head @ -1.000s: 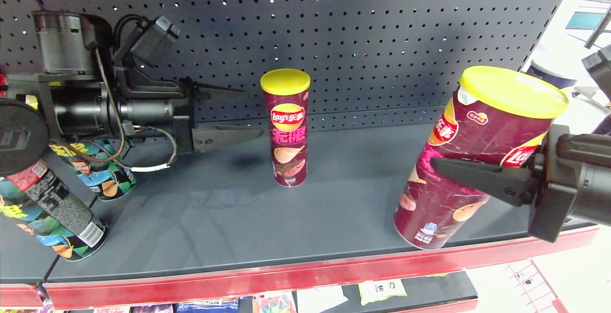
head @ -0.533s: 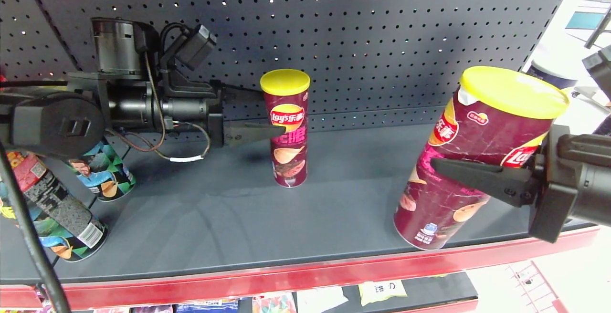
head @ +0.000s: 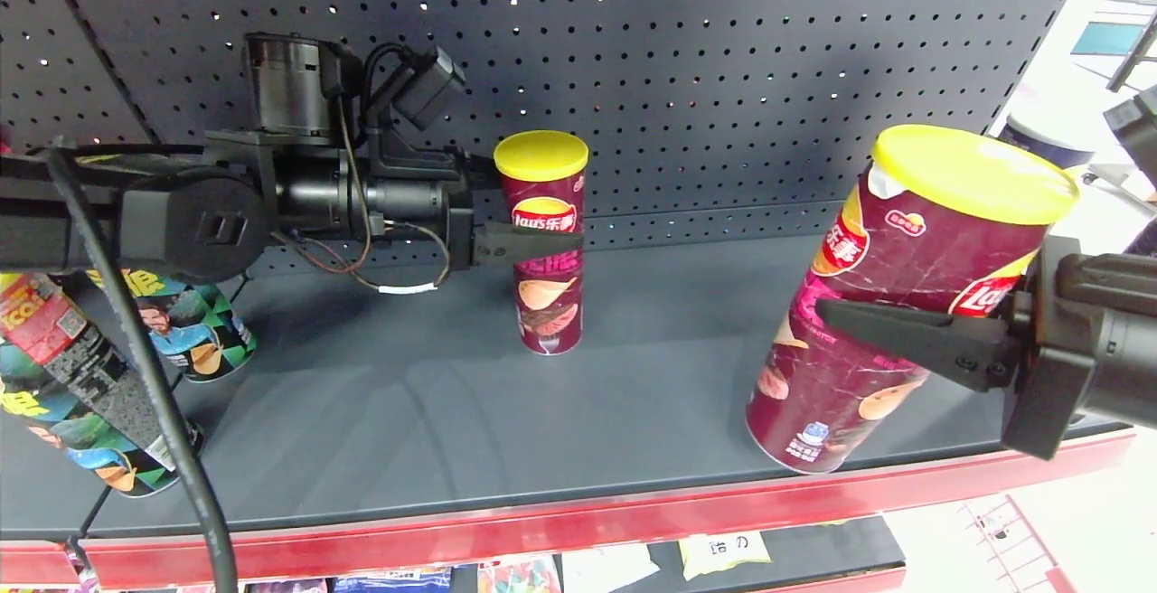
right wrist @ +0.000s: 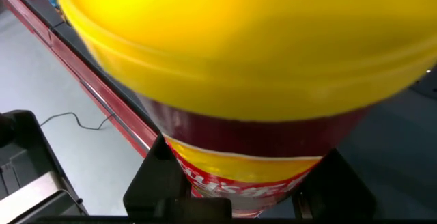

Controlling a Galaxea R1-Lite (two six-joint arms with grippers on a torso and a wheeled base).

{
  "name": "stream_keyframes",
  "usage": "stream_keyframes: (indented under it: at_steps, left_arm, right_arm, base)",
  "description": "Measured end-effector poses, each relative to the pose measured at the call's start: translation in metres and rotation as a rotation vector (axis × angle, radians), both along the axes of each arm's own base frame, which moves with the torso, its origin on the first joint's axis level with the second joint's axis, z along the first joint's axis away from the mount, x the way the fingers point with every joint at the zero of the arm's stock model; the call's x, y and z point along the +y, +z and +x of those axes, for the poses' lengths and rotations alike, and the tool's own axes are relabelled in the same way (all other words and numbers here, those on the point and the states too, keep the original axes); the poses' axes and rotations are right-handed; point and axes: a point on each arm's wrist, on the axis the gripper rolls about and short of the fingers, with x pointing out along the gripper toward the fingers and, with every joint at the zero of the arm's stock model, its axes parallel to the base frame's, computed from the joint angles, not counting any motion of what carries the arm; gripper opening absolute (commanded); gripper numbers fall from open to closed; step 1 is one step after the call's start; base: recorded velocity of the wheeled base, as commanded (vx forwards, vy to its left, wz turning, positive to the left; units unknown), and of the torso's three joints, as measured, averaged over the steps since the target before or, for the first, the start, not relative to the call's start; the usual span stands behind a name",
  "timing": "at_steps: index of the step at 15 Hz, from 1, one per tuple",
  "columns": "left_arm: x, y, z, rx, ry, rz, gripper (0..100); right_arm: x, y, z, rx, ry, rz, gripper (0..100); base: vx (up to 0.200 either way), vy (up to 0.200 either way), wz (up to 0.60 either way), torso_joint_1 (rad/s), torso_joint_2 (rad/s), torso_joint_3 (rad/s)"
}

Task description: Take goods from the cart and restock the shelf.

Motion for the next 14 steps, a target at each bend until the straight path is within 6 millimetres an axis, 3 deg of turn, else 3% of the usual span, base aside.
stream_keyframes:
  at_steps: [4,5,11,14]
  left_arm:
    - [-0.008,-0.003,0.01,-0.005,0.022,0.007,100]
    - [-0.01,-0.005,0.011,-0.004,0.021,0.009,0]
    - [-0.019,-0.009,0.013,0.005,0.006,0.01,0]
    - [-0.013,-0.011,0.0,0.038,0.006,0.018,0]
  right_arm:
    - [-0.001,0.001,0.001,-0.002,-0.01,0.001,0]
    - [-0.002,0.001,0.001,-0.002,-0.011,0.001,0]
    - [-0.002,0.001,0.001,-0.003,-0.014,0.001,0]
    - [-0.002,0.0,0.001,-0.001,-0.014,0.0,0]
  base:
    - [0.0,0.0,0.0,0.0,0.0,0.0]
    - [0.0,0.0,0.0,0.0,0.0,0.0]
    - [0.0,0.0,0.0,0.0,0.0,0.0]
    - [0.0,0.0,0.0,0.0,0.0,0.0]
